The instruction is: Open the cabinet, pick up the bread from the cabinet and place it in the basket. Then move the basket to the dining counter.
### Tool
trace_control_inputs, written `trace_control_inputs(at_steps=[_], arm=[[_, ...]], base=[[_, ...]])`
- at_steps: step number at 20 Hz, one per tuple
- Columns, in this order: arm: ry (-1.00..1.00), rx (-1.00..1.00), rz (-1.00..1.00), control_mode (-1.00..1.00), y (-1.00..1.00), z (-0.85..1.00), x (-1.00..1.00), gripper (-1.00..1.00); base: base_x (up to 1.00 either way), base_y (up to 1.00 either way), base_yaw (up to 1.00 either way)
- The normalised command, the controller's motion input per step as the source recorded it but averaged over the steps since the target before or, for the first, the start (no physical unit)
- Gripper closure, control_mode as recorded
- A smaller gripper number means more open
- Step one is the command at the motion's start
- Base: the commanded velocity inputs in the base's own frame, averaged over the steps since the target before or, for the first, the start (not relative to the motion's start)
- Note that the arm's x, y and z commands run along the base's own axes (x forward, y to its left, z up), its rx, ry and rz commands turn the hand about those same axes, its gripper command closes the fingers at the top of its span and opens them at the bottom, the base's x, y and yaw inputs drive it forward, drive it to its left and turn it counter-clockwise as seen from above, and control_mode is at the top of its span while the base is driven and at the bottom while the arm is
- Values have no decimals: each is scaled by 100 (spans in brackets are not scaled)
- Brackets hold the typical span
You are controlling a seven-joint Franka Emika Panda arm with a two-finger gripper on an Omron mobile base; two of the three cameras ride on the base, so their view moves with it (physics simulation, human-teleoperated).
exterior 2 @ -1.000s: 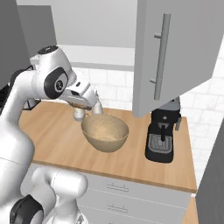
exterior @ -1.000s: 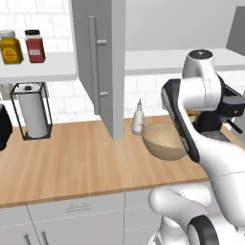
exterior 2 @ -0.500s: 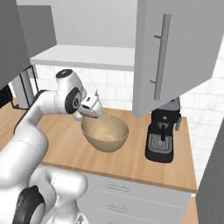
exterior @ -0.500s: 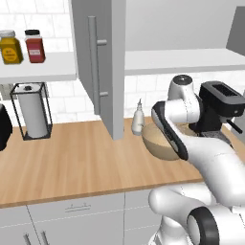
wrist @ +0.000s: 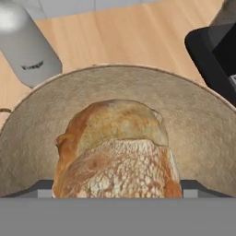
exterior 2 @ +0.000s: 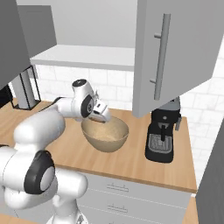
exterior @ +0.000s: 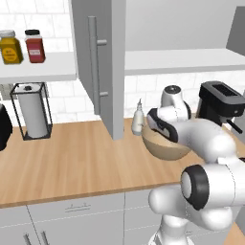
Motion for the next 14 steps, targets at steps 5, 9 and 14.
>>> trace_control_inputs(at_steps=[5, 9, 14], arm=[[10, 0, 0, -100, -10, -49, 58, 100], [4, 0, 0, -100, -12, -56, 56, 100], [2, 0, 0, -100, -23, -62, 35, 100]], base=[[0, 0, 0], [0, 0, 0], [0, 0, 0]])
